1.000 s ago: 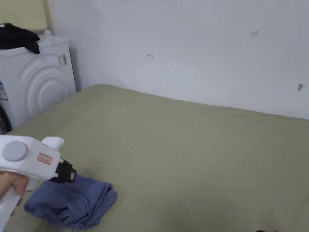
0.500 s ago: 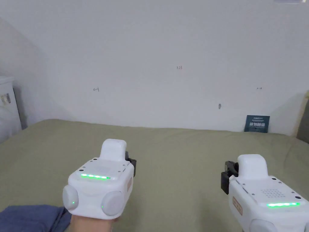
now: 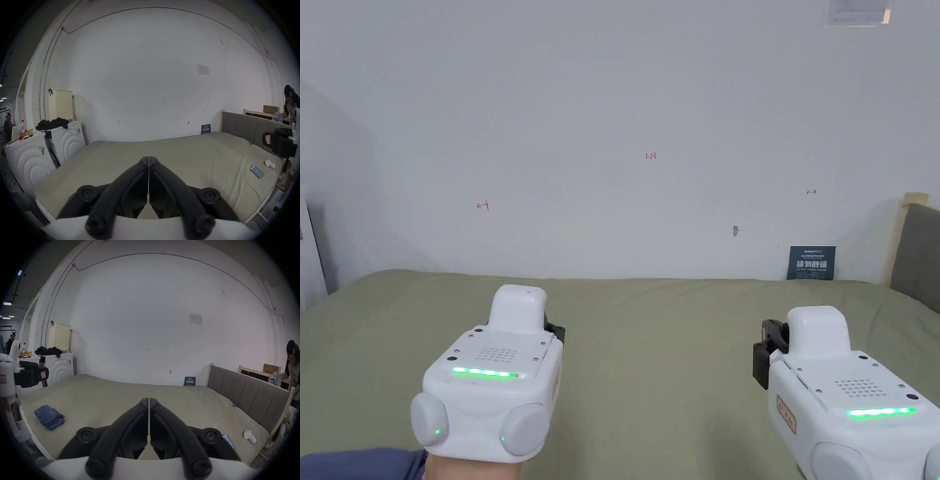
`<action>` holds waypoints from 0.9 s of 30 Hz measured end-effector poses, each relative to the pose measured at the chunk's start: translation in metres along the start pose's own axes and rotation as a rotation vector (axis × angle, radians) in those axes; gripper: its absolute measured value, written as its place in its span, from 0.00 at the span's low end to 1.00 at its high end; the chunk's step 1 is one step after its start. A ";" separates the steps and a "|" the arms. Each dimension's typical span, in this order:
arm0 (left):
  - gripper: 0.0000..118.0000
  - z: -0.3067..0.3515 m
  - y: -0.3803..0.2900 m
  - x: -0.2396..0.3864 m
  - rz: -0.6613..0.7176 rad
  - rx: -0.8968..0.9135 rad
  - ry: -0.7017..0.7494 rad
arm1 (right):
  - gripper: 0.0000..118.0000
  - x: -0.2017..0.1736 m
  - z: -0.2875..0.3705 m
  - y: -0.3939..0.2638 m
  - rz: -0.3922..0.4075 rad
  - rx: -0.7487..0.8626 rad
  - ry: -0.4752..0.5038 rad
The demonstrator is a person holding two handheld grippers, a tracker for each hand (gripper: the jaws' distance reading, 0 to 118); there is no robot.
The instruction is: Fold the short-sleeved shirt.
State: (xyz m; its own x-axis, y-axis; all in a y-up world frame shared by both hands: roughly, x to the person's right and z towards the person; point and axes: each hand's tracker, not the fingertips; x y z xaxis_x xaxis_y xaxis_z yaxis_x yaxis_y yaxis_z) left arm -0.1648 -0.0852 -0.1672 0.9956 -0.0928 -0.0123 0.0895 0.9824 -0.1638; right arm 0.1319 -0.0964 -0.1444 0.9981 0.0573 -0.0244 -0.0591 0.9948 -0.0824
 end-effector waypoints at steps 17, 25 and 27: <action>1.00 -0.006 0.012 -0.004 0.076 -0.024 -0.004 | 1.00 0.013 -0.009 0.002 0.002 -0.020 -0.059; 1.00 0.002 0.023 -0.008 0.146 -0.115 -0.081 | 1.00 0.011 -0.007 0.010 -0.029 -0.032 -0.015; 1.00 0.004 0.025 -0.006 0.135 -0.112 -0.080 | 1.00 0.011 -0.005 0.012 -0.033 -0.030 -0.011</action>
State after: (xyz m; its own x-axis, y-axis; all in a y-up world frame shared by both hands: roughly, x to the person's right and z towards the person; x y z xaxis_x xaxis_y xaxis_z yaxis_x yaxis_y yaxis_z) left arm -0.1687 -0.0595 -0.1670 0.9978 0.0563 0.0357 -0.0443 0.9604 -0.2752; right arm 0.1420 -0.0846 -0.1511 0.9996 0.0255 -0.0100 -0.0264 0.9933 -0.1128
